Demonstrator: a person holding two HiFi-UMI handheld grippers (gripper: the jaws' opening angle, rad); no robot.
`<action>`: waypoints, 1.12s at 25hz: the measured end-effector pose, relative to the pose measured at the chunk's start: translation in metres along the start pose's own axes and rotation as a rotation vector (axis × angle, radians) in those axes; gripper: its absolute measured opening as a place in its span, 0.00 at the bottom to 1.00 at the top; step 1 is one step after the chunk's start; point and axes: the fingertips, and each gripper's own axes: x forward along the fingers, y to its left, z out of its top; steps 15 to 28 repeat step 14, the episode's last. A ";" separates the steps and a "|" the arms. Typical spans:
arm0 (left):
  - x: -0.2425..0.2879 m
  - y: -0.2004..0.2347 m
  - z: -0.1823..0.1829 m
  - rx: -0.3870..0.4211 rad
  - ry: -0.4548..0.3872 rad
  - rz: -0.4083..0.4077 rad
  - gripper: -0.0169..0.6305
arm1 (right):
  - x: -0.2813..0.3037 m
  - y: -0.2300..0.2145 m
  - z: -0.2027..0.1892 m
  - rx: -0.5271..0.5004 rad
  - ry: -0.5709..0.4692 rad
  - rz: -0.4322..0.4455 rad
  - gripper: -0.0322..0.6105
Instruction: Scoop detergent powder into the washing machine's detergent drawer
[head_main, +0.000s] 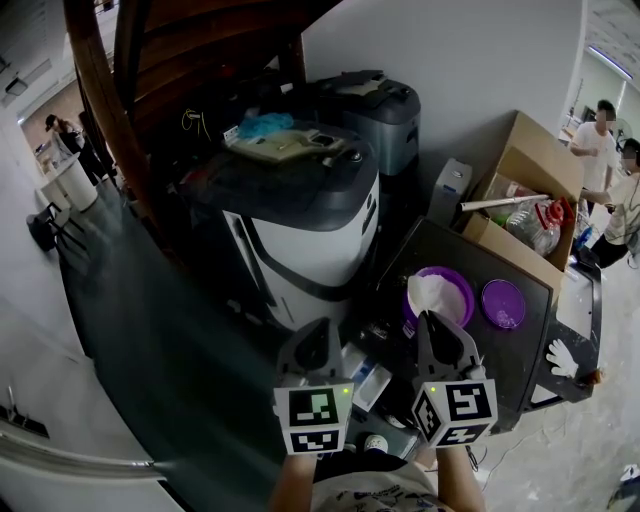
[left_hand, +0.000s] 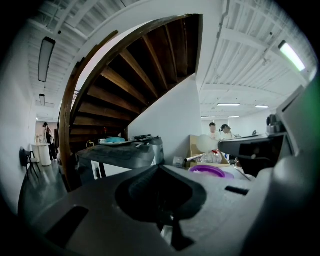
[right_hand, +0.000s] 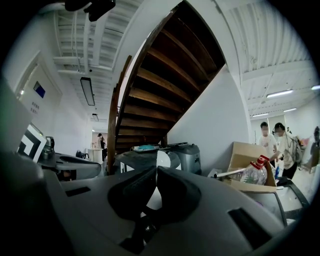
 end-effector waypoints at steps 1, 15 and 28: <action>0.000 0.000 0.000 -0.001 0.001 0.001 0.03 | 0.000 0.000 -0.001 0.000 0.002 0.000 0.08; 0.004 -0.004 -0.002 -0.003 0.009 -0.002 0.03 | 0.002 -0.006 -0.007 0.001 0.016 -0.004 0.08; 0.004 -0.004 -0.002 -0.003 0.009 -0.002 0.03 | 0.002 -0.006 -0.007 0.001 0.016 -0.004 0.08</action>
